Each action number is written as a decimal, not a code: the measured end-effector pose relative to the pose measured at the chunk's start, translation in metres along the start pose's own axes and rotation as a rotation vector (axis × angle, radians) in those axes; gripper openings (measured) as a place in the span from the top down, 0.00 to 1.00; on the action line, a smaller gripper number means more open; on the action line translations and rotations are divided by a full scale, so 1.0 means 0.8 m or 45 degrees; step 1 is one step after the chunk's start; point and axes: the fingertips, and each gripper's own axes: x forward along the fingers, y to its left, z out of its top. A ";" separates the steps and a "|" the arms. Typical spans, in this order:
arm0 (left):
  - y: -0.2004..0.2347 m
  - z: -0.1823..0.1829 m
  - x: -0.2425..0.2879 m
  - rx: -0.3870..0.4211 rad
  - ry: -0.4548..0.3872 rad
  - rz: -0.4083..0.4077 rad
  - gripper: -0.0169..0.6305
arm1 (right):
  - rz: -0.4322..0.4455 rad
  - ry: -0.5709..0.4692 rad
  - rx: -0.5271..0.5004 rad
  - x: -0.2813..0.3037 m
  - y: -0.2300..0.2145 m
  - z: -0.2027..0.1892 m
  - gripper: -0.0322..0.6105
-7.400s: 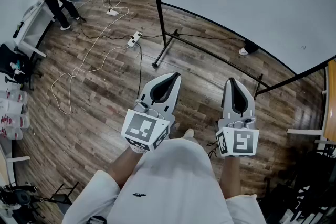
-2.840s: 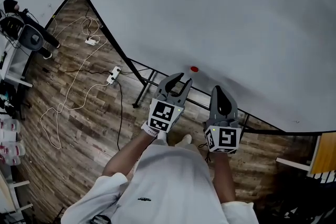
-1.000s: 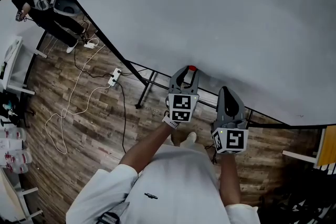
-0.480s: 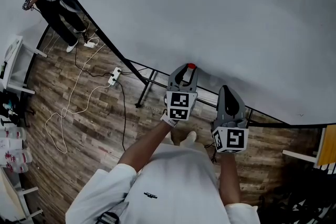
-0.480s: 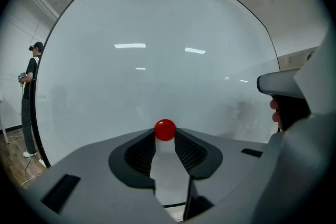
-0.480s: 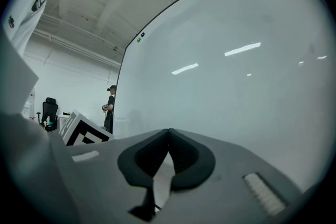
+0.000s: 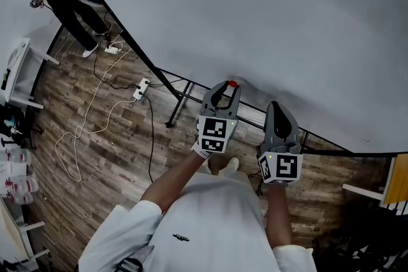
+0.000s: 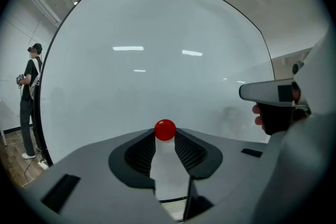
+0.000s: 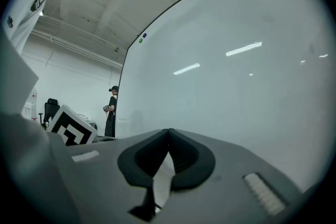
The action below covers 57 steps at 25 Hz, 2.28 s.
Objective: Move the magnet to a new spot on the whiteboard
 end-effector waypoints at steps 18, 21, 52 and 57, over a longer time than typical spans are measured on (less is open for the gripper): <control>0.034 0.058 -0.092 0.030 -0.046 0.004 0.79 | 0.059 0.107 -0.220 0.006 0.029 0.017 0.95; 0.035 0.069 -0.107 0.014 -0.067 0.011 0.79 | 0.051 0.093 -0.214 0.003 0.030 0.033 0.95; 0.035 0.167 -0.125 0.024 -0.141 -0.037 0.79 | 0.051 -0.065 -0.191 0.000 0.041 0.128 0.95; 0.026 0.194 -0.119 0.038 -0.182 -0.059 0.79 | 0.061 -0.096 -0.180 -0.001 0.041 0.144 0.95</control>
